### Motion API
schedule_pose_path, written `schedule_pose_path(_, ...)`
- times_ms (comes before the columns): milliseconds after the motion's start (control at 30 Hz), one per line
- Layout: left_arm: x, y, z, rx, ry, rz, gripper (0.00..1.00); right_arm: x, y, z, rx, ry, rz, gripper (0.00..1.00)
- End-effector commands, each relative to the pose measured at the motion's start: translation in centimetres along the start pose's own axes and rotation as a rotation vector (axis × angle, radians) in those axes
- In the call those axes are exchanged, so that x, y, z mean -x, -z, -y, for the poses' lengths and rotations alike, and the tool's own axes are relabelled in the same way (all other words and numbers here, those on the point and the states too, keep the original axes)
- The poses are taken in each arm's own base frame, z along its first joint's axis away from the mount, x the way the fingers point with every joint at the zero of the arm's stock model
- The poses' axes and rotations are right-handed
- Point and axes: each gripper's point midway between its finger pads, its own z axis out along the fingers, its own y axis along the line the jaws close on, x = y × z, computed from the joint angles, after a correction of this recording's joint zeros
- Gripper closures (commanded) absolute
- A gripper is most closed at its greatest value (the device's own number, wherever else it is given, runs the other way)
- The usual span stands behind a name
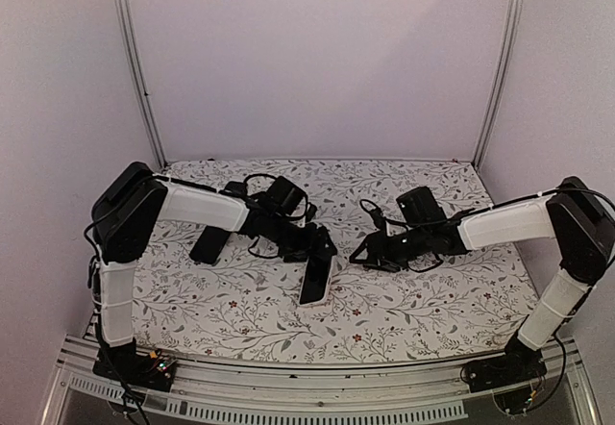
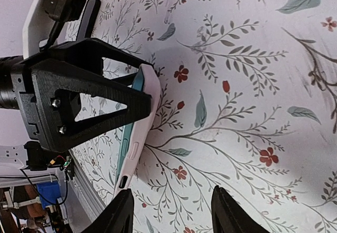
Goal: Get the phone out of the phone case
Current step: Pick up the phone with the phone case from the center of the board, then move the phone to the top right corner of the phone case.
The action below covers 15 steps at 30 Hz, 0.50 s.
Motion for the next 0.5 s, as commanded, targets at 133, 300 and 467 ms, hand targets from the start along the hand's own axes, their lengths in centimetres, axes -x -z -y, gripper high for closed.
schedule_pose_path(133,-0.2,0.8,1.2,-0.3,0.153,0.003,0.49,1.6,-2.9,-3.5,0.074,0.005,0.01,0.47)
schedule_pose_path(300,-0.7,1.0,0.9,-0.349,0.178,0.001,0.5,2.2,-4.3,-3.5,0.052,-0.023,0.01,0.47)
schedule_pose_path(467,-1.0,1.2,0.7,-0.374,0.188,-0.005,0.5,2.0,-5.6,-3.6,0.039,-0.028,-0.004,0.48)
